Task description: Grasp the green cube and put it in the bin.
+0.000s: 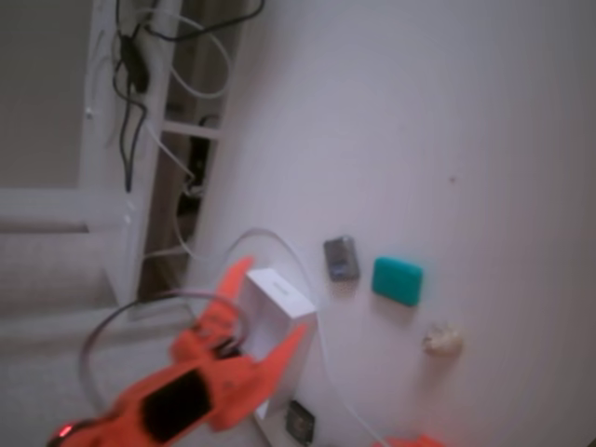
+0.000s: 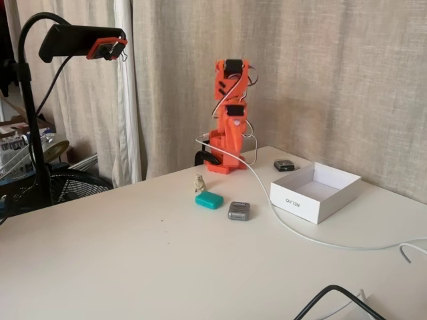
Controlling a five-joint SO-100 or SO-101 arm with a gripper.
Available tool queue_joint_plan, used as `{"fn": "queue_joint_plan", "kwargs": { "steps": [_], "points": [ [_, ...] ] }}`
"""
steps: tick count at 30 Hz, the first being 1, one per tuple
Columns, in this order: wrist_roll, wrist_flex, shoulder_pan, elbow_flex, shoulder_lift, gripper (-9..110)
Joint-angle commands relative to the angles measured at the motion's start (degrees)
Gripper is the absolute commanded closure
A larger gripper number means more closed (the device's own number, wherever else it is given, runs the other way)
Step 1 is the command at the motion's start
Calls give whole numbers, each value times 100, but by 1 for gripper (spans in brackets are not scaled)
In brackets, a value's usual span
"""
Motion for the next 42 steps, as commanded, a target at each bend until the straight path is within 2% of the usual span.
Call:
{"fn": "queue_joint_plan", "kwargs": {
  "steps": [1, 8, 12, 21, 27, 33, 38, 42],
  "points": [
    [-88, 0, 413, 123, -290, 59],
    [-88, -448, 1485, 308, -1380, 59],
    [-422, -1354, 1951, 413, -1854, 59],
    [-369, -1503, 1854, 466, -2215, 59],
    [-589, -431, 1819, 431, -1898, 59],
    [-501, -984, 1503, 888, -1538, 59],
    [-431, -2021, 1521, 1468, -1626, 59],
    [-448, -2083, 1582, 1538, -1705, 59]
  ]
}}
